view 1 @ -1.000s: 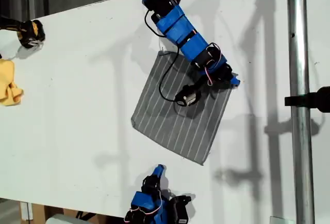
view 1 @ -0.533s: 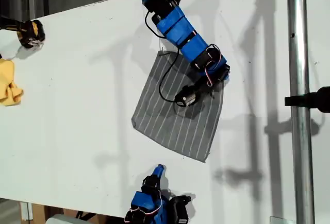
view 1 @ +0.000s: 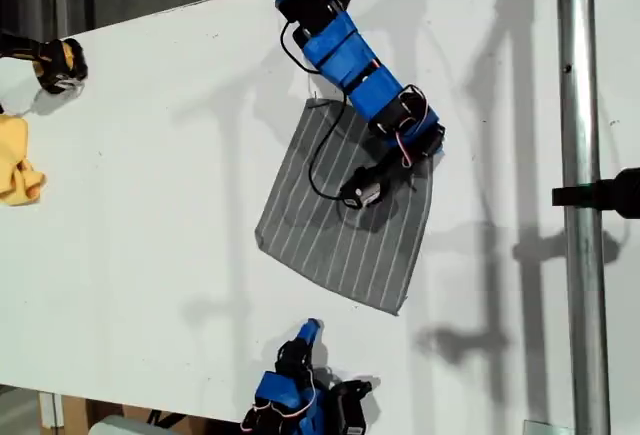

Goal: Grasp corners of a towel and fold twice.

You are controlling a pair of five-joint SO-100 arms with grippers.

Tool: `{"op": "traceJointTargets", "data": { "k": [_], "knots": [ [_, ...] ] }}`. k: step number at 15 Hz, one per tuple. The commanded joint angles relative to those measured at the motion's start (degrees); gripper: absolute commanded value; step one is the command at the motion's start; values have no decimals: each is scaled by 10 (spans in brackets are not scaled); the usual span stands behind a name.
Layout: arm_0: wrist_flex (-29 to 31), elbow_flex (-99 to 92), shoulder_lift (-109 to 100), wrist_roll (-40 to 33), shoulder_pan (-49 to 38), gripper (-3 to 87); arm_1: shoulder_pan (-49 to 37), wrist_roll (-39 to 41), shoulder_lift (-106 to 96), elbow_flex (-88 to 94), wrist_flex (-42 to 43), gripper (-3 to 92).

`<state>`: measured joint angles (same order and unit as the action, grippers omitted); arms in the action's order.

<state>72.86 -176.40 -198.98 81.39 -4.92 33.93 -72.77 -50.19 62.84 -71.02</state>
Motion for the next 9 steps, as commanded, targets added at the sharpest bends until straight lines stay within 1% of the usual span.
{"op": "traceJointTargets", "data": {
  "k": [1, 2, 3, 4, 5, 6, 9],
  "knots": [
    [-14, 95, 25, 25, 31, -16, -14, 11, -33, -8, 7, -1],
    [-12, 168, 120, 34, 44, -16, -17, 14, -31, -8, 11, -1],
    [-10, 260, 263, 42, 62, -16, -18, 18, -31, -8, 12, -1],
    [-26, 345, 387, 29, 79, -16, -22, 22, -31, -8, 12, -1],
    [-56, 405, 464, 4, 93, -16, -25, 26, -32, -8, 12, -1],
    [-66, 460, 533, -19, 105, -16, -26, 29, -32, -8, 12, -1],
    [-54, 608, 704, -105, 156, -16, -27, 32, -32, -8, 13, -1]
  ]
}}
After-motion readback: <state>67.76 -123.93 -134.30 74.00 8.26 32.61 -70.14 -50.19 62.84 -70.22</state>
